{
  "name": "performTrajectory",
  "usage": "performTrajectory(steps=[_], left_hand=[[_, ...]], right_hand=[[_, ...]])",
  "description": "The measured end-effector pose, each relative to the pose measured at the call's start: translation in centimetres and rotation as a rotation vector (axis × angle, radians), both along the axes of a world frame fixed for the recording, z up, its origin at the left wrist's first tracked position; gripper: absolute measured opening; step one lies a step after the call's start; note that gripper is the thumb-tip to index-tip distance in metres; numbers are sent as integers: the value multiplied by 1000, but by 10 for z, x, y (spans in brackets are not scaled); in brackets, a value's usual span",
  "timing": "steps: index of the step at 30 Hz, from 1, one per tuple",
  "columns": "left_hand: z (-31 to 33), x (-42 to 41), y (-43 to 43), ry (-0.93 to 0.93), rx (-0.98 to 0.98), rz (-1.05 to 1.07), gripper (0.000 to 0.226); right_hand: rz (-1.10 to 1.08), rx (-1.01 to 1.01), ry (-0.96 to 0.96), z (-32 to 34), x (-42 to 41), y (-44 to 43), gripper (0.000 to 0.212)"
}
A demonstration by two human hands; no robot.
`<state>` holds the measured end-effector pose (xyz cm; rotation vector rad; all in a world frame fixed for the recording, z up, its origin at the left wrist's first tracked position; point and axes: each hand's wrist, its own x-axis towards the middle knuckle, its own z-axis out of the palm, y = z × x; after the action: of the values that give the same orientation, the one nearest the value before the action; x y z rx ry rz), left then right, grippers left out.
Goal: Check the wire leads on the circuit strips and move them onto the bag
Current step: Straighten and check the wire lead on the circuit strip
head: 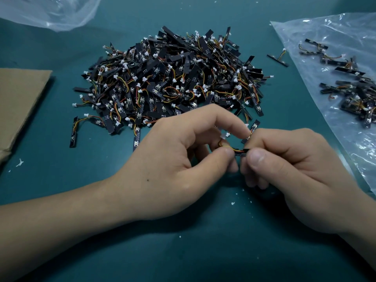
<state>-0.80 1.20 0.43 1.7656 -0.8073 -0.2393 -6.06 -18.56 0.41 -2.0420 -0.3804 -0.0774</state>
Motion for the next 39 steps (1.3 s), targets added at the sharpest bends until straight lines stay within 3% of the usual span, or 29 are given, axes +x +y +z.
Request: performTrajectory(steps=[5, 18, 39], left_hand=[[0, -1, -1, -21, 2, 26, 21], [2, -2, 1, 1, 69, -19, 20], [-1, -1, -2, 124, 20, 7, 17]], right_hand=[[4, -28, 32, 1, 1, -2, 19], [-28, -2, 77, -2, 1, -3, 28], [24, -125, -58, -1, 1, -2, 24]])
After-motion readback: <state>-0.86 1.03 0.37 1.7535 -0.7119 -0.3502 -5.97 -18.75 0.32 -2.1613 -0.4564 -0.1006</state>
